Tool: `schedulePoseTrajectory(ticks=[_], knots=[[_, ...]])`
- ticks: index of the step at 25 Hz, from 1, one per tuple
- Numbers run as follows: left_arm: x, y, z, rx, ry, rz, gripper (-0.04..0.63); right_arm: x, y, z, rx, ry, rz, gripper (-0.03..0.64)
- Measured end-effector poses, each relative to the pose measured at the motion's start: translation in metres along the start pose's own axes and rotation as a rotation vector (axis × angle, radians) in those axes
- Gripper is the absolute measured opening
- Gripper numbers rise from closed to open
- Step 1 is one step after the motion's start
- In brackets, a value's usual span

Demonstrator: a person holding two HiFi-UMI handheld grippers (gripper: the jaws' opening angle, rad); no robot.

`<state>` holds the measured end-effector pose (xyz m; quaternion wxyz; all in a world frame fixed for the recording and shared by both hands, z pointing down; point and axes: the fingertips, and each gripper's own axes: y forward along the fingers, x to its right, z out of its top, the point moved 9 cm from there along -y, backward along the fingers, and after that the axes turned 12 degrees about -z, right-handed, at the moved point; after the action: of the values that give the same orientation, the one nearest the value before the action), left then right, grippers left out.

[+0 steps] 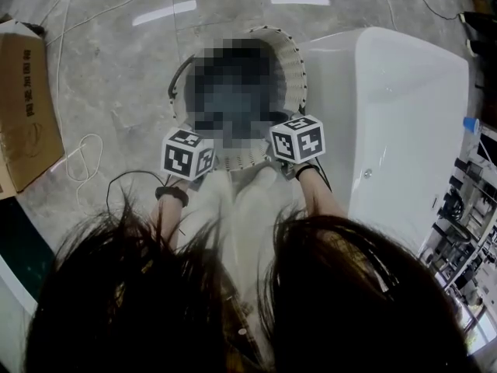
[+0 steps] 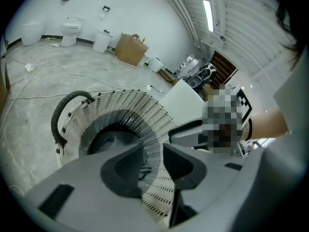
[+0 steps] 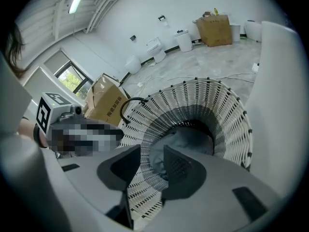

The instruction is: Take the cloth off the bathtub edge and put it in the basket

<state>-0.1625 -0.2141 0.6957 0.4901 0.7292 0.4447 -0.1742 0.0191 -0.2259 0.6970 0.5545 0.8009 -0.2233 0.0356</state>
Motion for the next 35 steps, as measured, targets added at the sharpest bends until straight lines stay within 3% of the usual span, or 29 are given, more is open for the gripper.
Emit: schedulePoseTrajectory(ticks=[21, 35], knots=[[0.049, -0.021, 0.038, 0.018, 0.104, 0.005, 0.133, -0.022, -0.044, 0.026, 0.047, -0.039, -0.004, 0.156], [0.121, -0.101, 0.094, 0.163, 0.223, 0.011, 0.133, -0.071, -0.159, 0.087, 0.292, -0.038, 0.003, 0.155]])
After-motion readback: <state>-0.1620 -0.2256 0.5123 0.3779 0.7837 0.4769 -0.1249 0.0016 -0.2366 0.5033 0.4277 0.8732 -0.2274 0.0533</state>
